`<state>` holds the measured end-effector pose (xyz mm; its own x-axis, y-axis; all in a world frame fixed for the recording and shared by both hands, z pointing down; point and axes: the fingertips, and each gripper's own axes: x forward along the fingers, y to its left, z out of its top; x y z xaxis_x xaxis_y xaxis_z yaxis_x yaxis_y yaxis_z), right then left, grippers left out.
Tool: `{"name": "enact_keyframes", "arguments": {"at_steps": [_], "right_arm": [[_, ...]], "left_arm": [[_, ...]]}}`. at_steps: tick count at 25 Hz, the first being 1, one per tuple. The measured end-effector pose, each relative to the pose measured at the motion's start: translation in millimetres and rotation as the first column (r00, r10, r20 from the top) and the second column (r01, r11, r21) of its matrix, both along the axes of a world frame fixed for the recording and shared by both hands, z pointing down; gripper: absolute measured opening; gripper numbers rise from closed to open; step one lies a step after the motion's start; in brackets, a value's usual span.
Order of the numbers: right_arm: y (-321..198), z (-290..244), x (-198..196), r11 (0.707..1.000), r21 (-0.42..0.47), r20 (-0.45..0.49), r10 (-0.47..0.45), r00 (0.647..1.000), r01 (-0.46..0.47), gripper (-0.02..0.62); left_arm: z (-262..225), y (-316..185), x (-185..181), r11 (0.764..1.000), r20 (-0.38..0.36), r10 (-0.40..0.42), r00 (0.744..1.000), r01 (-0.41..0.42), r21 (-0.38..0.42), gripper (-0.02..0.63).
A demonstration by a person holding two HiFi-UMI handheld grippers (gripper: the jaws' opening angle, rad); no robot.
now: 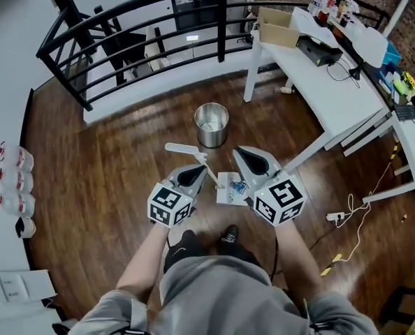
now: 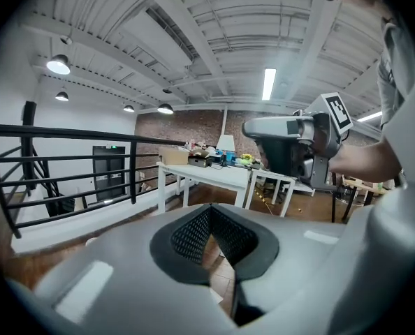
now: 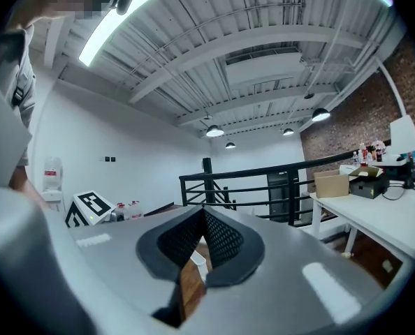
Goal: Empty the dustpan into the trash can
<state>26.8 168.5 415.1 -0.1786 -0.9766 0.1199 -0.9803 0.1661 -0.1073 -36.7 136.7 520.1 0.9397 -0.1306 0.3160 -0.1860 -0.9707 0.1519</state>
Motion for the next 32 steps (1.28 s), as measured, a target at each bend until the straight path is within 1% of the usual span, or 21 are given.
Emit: {"name": "enact_keyframes", "arguments": {"at_steps": [4, 7, 11, 12, 16, 18, 22, 25, 32], "right_arm": [[-18.3, -1.3, 3.4, 0.999, -0.014, -0.013, 0.029, 0.999, -0.03, -0.002], [-29.1, -1.3, -2.3, 0.998, -0.027, -0.036, 0.052, 0.998, -0.053, -0.002], [-37.0, 3.4, -8.8, 0.996, -0.049, -0.031, 0.077, 0.997, -0.079, -0.002], [-37.4, 5.8, -9.0, 0.995, -0.055, -0.027, 0.086, 0.996, -0.088, -0.002], [-33.4, 19.2, -8.9, 0.987, -0.09, -0.01, 0.135, 0.991, -0.136, -0.002], [-28.9, 28.5, -8.2, 0.981, -0.113, -0.006, 0.16, 0.987, -0.16, -0.002], [-13.7, 42.5, -1.3, 0.964, -0.154, -0.005, 0.219, 0.976, -0.217, -0.002], [0.4, 48.1, 6.0, 0.949, -0.175, -0.007, 0.265, 0.964, -0.262, -0.002], [20.3, 54.9, 14.0, 0.923, -0.201, -0.008, 0.334, 0.942, -0.329, -0.002]], "left_arm": [[15.3, -16.9, -3.7, 1.0, 0.023, 0.004, 1.0, -0.004, -0.008, 0.006], [33.4, -27.3, -8.6, 0.999, 0.063, 0.03, 0.998, -0.029, -0.015, 0.006], [61.5, -40.4, -16.3, 0.998, 0.107, 0.055, 0.993, -0.051, -0.042, 0.008], [71.7, -42.1, -16.9, 0.996, 0.125, 0.069, 0.99, -0.062, -0.058, 0.029], [116.9, -51.3, -14.4, 0.988, 0.189, 0.107, 0.976, -0.084, -0.127, 0.161], [134.6, -58.2, -8.1, 0.986, 0.187, 0.113, 0.976, -0.087, -0.143, 0.219], [156.4, -70.8, 10.6, 0.986, 0.141, 0.114, 0.983, -0.094, -0.138, 0.313], [162.7, -75.6, 23.5, 0.985, 0.119, 0.141, 0.983, -0.127, -0.118, 0.337], [160.9, -80.5, 45.6, 0.98, 0.097, 0.186, 0.978, -0.178, -0.088, 0.341]]}}
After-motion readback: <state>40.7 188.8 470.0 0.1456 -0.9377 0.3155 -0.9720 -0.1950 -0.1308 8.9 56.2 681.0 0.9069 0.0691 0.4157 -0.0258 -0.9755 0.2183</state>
